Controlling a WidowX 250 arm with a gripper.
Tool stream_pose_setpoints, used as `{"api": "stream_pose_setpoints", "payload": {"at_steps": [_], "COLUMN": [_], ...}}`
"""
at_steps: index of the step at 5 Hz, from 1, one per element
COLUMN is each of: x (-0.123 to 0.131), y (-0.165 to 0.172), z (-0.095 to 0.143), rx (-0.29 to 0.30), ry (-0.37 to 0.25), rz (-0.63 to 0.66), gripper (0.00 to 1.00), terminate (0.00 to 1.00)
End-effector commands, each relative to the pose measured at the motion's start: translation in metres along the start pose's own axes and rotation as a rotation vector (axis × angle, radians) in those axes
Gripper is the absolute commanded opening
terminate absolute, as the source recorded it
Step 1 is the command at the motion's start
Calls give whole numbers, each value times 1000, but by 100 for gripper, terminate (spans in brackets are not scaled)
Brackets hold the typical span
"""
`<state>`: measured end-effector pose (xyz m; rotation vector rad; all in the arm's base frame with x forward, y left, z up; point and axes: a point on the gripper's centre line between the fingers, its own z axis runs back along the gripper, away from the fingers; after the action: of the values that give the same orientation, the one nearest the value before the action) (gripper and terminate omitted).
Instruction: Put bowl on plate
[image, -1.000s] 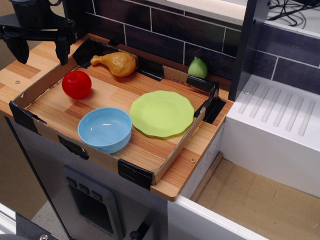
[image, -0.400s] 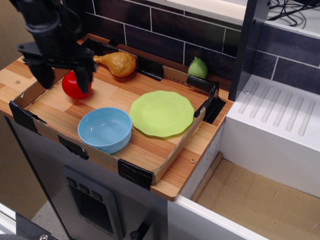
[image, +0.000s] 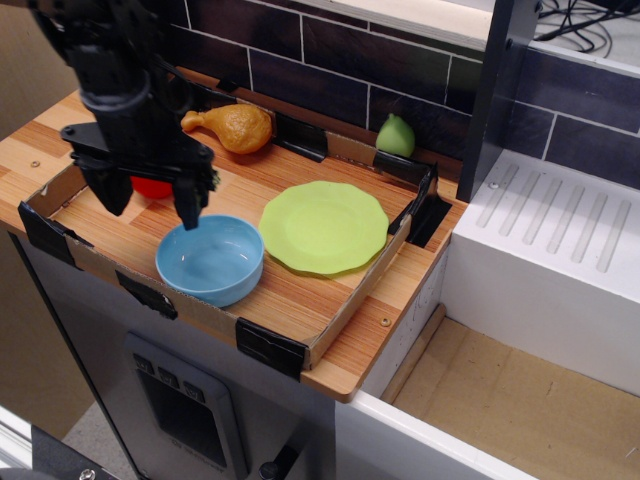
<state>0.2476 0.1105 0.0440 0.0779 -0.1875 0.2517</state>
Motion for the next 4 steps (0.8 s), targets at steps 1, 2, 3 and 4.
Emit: {"api": "stream_pose_setpoints", "payload": {"at_steps": [1,2,3,4], "x": [-1,-4,-4,-3], "y": [2,1,1,0], "z": [-14,-19,-18,-20], "rx": [38,13,-16,-13], "ry": [-14,-1,9,7], "rz": [-56,-65,-59,-19], "gripper": [100,0,0,0], "terminate": [0,0,0,0]}}
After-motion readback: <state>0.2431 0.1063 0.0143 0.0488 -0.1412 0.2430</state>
